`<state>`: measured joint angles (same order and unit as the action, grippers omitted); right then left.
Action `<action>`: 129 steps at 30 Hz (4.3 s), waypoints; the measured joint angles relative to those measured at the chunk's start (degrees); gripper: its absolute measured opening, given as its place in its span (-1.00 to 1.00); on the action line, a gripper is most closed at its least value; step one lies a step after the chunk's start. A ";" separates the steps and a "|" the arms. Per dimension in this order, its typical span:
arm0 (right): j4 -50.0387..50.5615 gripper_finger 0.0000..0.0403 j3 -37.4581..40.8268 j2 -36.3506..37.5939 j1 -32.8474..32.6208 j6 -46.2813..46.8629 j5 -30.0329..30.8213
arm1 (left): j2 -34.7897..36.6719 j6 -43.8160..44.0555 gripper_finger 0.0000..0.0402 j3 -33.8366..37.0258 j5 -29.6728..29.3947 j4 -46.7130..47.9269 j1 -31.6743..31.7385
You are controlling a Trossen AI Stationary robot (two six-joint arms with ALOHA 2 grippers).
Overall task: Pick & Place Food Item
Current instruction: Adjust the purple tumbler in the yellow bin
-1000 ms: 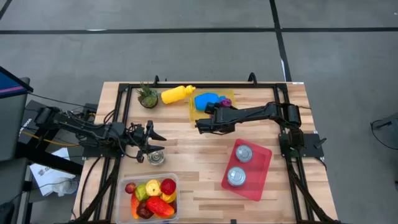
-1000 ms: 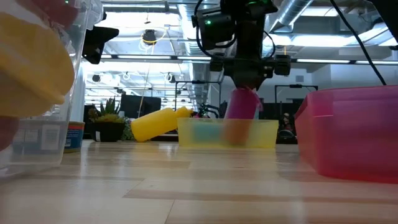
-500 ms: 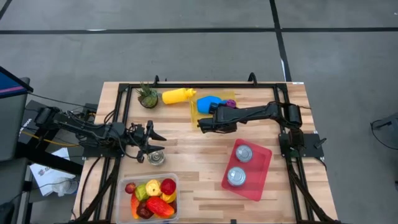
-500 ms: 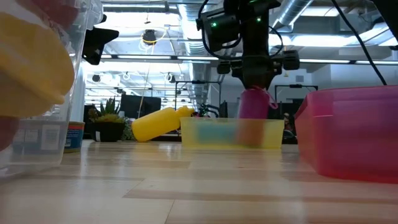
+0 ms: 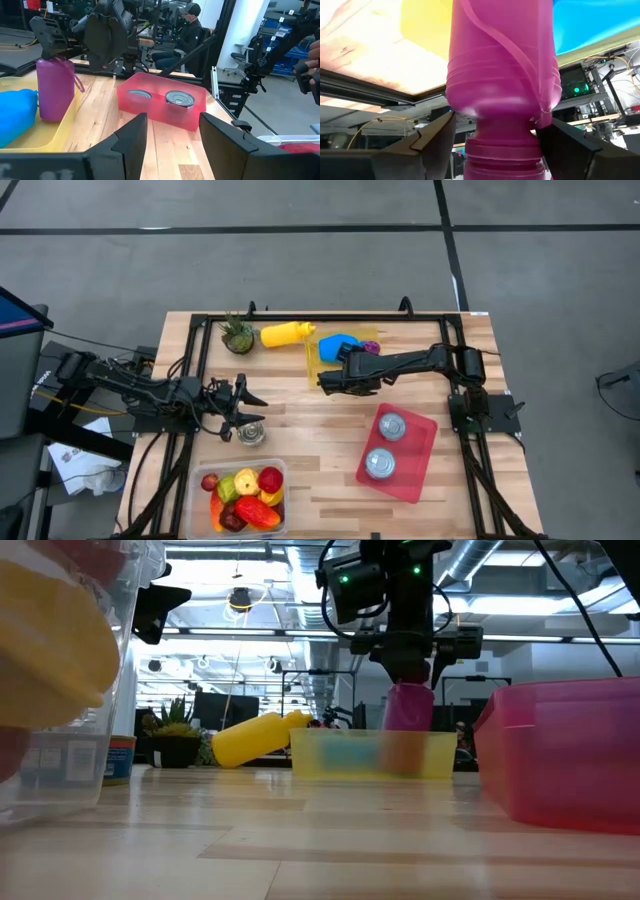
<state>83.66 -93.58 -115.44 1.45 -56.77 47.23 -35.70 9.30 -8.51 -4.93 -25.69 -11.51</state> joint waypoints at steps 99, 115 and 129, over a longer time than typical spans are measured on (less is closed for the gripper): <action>-35.66 0.29 -5.93 -0.13 14.69 36.66 -48.94 | 0.02 1.03 -0.14 0.02 3.78 -0.22 0.00; -47.22 0.29 1.65 -0.17 16.24 35.25 -53.12 | 0.02 -0.02 -0.14 0.02 3.74 -0.48 0.00; -53.78 0.29 7.79 -0.13 16.50 33.28 -52.76 | 0.03 -0.02 -0.14 0.02 3.72 -0.48 0.00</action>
<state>29.88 -85.80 -115.57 17.96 -23.49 -5.53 -35.67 9.28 -8.49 -1.20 -26.17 -11.51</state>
